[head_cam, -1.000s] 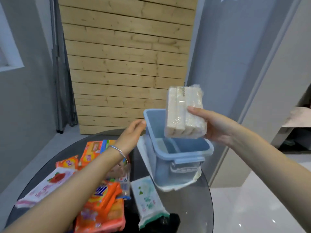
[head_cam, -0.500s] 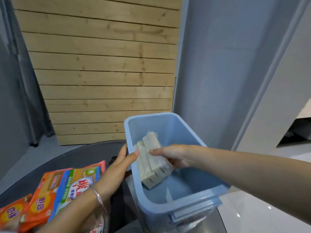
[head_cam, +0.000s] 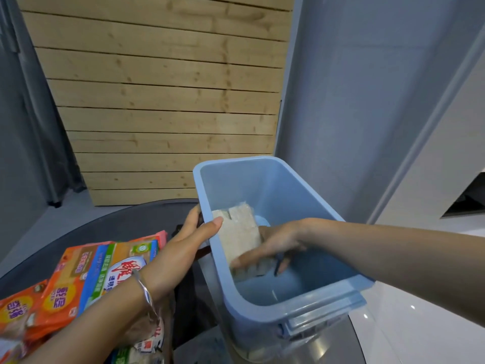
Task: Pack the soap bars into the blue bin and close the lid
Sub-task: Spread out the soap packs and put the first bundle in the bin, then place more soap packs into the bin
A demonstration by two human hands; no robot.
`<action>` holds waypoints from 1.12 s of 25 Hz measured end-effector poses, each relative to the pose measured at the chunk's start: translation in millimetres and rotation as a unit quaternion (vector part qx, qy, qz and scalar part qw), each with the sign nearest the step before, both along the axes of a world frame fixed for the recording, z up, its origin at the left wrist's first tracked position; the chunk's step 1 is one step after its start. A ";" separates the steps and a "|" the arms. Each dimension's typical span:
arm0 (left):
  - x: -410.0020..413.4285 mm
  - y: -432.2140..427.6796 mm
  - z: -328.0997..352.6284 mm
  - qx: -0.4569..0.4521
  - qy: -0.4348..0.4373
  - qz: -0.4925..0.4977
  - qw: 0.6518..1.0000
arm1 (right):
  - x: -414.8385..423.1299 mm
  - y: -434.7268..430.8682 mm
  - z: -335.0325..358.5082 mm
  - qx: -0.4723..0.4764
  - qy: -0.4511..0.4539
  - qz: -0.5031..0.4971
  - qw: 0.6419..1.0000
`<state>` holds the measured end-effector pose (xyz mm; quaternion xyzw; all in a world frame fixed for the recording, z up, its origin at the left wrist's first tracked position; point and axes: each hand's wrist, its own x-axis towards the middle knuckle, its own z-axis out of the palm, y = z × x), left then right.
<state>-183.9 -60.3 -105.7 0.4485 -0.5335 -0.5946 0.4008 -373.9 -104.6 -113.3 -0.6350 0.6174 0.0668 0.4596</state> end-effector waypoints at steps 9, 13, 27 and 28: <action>-3.4 2.4 11.7 -0.028 -0.058 0.015 0.998 | 17.0 -8.6 1.9 -0.070 0.072 0.014 0.995; -4.9 7.8 13.4 -0.035 -0.082 0.020 0.996 | -7.3 -7.8 35.4 -0.210 0.112 0.046 0.970; 26.7 72.3 36.5 -0.077 -0.130 0.058 0.987 | -21.8 102.3 85.8 -0.296 -0.150 -0.047 0.942; 41.0 82.1 36.3 -0.101 -0.147 0.049 0.983 | -14.3 114.9 94.3 -0.310 -0.173 -0.044 0.934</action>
